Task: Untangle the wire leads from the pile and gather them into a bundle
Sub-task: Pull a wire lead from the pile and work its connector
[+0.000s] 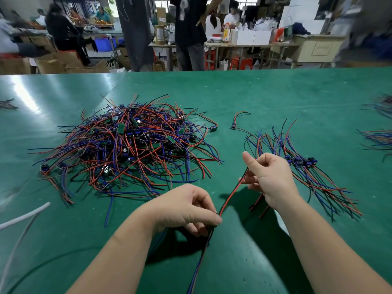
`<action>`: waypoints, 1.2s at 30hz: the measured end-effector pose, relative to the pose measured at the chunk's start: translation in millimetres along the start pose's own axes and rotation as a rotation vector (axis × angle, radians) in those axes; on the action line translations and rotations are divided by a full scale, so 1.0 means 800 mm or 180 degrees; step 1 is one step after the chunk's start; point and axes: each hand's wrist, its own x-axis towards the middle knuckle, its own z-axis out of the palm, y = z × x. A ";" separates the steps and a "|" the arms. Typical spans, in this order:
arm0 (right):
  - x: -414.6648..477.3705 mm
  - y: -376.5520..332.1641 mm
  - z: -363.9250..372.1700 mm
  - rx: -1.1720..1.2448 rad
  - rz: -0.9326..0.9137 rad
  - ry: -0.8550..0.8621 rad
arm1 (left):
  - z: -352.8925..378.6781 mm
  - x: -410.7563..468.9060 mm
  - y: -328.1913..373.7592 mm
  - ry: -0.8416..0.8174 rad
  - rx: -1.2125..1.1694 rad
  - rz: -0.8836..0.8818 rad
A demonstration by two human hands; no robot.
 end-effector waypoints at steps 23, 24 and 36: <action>0.029 0.009 -0.010 -0.3952 -0.1006 0.0582 | 0.018 0.017 0.012 0.2496 -0.0606 0.0681; 0.030 0.009 -0.012 -0.4055 -0.0967 0.0600 | 0.013 0.017 0.009 0.2832 -0.0138 0.0792; 0.020 0.007 -0.014 -0.4880 -0.0433 0.0567 | -0.041 0.012 -0.029 0.3255 0.2963 -0.1314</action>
